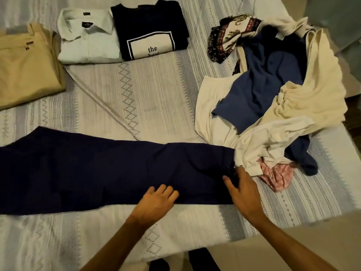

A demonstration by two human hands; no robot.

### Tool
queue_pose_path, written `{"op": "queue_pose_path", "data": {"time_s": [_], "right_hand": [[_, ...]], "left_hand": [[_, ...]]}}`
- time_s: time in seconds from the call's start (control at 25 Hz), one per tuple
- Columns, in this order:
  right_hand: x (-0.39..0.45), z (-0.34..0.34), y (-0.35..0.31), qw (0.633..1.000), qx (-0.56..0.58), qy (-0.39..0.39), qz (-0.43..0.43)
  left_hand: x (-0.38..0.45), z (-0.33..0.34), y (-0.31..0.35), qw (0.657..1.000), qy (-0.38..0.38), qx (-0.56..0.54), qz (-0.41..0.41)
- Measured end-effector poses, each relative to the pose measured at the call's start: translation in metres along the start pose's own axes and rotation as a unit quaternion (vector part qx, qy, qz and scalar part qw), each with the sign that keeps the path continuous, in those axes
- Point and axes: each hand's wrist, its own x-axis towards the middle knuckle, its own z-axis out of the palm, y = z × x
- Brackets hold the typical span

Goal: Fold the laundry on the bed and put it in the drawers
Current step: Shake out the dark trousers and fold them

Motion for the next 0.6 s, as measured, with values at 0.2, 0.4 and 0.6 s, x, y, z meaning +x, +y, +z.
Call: {"op": "queue_pose_path", "data": {"time_s": [0.2, 0.4, 0.6], "right_hand": [[0.004, -0.010, 0.011, 0.995, -0.082, -0.025, -0.048], [0.010, -0.017, -0.003, 0.974, 0.189, -0.068, 0.104], [0.013, -0.012, -0.041, 0.966, 0.123, -0.155, 0.168]], "left_hand": [[-0.010, 0.002, -0.004, 0.999, -0.033, -0.014, 0.033], [0.001, -0.002, -0.005, 0.995, -0.033, -0.054, 0.072], [0.005, -0.024, -0.007, 0.974, -0.075, -0.210, -0.048]]}}
